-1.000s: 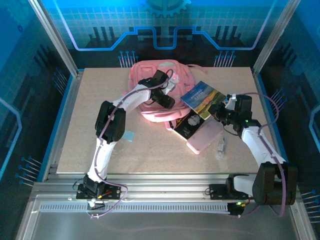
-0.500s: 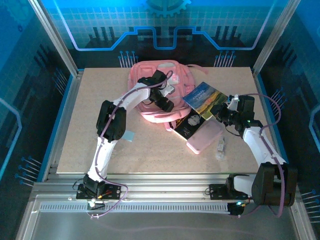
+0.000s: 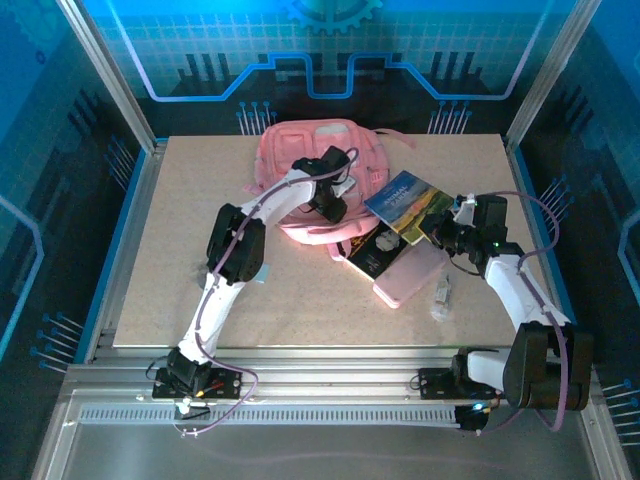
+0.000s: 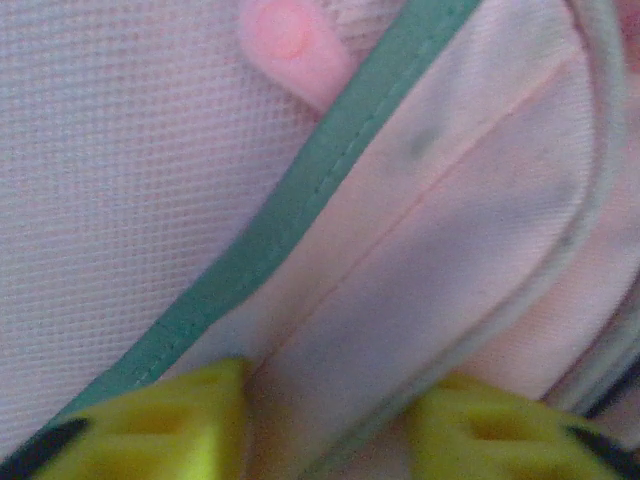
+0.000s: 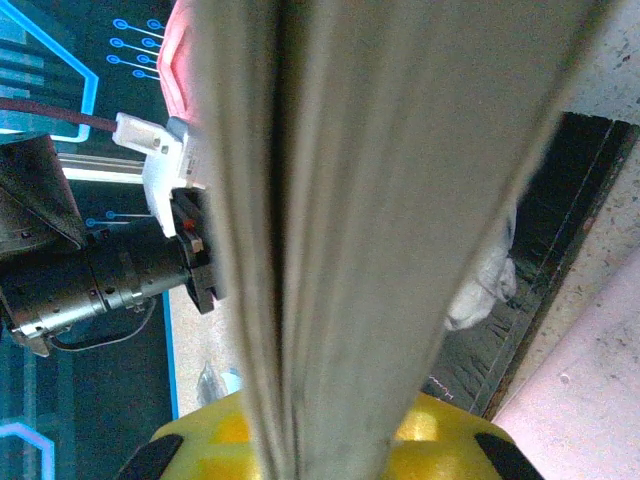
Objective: Pack books, pencil case, and school supplies into a backpack
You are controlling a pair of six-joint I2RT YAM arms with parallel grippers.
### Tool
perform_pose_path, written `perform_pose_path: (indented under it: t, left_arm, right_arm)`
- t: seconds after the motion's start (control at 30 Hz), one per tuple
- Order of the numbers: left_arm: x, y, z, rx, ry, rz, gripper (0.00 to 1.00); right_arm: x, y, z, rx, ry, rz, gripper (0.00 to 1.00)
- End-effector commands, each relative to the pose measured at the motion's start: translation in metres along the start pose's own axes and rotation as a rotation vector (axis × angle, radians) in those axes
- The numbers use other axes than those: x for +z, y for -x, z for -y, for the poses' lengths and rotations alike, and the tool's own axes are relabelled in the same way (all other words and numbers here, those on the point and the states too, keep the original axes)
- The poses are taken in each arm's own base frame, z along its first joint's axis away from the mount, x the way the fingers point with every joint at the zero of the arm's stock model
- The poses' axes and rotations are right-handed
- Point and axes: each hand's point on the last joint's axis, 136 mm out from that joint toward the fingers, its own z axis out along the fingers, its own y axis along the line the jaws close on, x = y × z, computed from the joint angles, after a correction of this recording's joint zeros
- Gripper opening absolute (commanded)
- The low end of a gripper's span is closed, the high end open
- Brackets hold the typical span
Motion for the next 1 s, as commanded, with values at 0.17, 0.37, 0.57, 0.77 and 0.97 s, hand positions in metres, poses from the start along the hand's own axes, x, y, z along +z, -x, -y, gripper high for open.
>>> perform_pose_path:
  t: [0.17, 0.37, 0.57, 0.77, 0.97]
  left_arm:
    - [0.038, -0.062, 0.005, -0.063, -0.034, -0.212, 0.0]
    - [-0.044, -0.015, 0.002, -0.226, -0.106, 0.013, 0.0]
    - [-0.107, 0.017, -0.003, -0.349, -0.184, 0.181, 0.0]
    - [-0.135, 0.033, -0.005, -0.391, -0.21, 0.255, 0.0]
    - [-0.162, 0.047, -0.027, -0.498, -0.314, 0.329, 0.0]
  right_arm:
    - [-0.019, 0.014, -0.025, -0.064, 0.081, 0.07, 0.0]
    - [-0.023, 0.013, -0.027, -0.072, 0.083, 0.075, 0.0]
    - [-0.028, 0.013, -0.028, -0.088, 0.073, 0.092, 0.0]
    - [-0.042, 0.018, -0.034, -0.127, 0.042, 0.122, 0.0]
    - [-0.055, 0.022, -0.039, -0.141, 0.029, 0.144, 0.0]
